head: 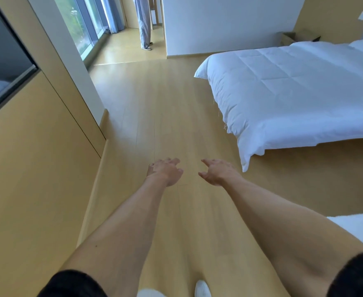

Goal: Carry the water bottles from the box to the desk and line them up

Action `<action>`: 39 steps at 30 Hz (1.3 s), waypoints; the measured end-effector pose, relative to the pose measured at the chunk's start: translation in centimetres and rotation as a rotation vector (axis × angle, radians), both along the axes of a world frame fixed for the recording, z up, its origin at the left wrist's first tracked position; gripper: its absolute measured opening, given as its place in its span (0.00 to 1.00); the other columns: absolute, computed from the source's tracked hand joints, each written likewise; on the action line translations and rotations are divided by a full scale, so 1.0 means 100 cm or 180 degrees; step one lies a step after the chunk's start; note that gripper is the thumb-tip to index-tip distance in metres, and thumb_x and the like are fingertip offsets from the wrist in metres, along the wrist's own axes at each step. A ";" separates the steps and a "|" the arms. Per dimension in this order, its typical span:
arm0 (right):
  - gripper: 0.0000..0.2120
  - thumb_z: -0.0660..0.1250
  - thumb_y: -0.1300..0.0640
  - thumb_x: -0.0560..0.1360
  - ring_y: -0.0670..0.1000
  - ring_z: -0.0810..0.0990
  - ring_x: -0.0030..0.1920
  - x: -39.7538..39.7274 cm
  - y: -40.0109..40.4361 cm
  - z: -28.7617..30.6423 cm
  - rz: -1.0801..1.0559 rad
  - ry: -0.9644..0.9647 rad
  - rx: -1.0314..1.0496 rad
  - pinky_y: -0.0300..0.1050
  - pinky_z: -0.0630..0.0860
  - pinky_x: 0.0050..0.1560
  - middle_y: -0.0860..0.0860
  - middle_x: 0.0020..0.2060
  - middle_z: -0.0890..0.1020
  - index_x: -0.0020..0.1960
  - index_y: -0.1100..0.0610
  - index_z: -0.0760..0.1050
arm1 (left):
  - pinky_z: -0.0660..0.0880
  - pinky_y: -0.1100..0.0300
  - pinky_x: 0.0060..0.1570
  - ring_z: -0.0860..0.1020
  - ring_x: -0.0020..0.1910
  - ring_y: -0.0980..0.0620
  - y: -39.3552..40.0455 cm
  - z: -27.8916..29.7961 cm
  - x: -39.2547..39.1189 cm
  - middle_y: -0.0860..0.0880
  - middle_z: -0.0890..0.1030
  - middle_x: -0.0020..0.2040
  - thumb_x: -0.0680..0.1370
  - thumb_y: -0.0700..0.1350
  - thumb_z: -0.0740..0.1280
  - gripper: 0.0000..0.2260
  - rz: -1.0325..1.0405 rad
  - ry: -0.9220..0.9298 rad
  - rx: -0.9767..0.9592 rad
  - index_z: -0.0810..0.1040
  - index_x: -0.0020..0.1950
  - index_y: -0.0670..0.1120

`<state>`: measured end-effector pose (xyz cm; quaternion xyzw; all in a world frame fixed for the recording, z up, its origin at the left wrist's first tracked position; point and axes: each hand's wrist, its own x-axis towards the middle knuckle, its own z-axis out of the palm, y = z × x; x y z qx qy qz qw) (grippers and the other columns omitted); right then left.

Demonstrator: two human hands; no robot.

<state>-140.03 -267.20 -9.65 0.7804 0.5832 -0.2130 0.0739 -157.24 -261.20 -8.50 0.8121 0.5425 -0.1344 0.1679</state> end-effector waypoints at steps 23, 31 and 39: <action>0.31 0.54 0.36 0.82 0.53 0.56 0.79 0.051 0.432 0.009 -0.0113 -0.0275 -0.0107 0.57 0.55 0.77 0.51 0.80 0.58 0.81 0.43 0.51 | 0.56 0.45 0.76 0.59 0.79 0.47 0.447 -0.023 0.064 0.50 0.62 0.80 0.83 0.57 0.53 0.25 -0.0300 -0.0182 -0.0059 0.59 0.81 0.56; 0.31 0.53 0.37 0.82 0.55 0.58 0.78 0.069 0.556 0.004 -0.0180 -0.0201 -0.0186 0.57 0.57 0.76 0.51 0.79 0.60 0.81 0.44 0.51 | 0.56 0.43 0.76 0.59 0.79 0.46 0.578 -0.025 0.091 0.50 0.62 0.80 0.84 0.58 0.53 0.25 -0.0410 -0.0188 -0.0095 0.59 0.81 0.56; 0.31 0.54 0.36 0.81 0.55 0.61 0.77 0.115 0.714 -0.019 -0.0049 -0.0169 -0.0161 0.57 0.61 0.75 0.52 0.78 0.64 0.81 0.44 0.52 | 0.56 0.43 0.76 0.60 0.79 0.46 0.722 -0.038 0.125 0.50 0.63 0.80 0.84 0.58 0.53 0.25 -0.0273 -0.0061 -0.0058 0.59 0.81 0.56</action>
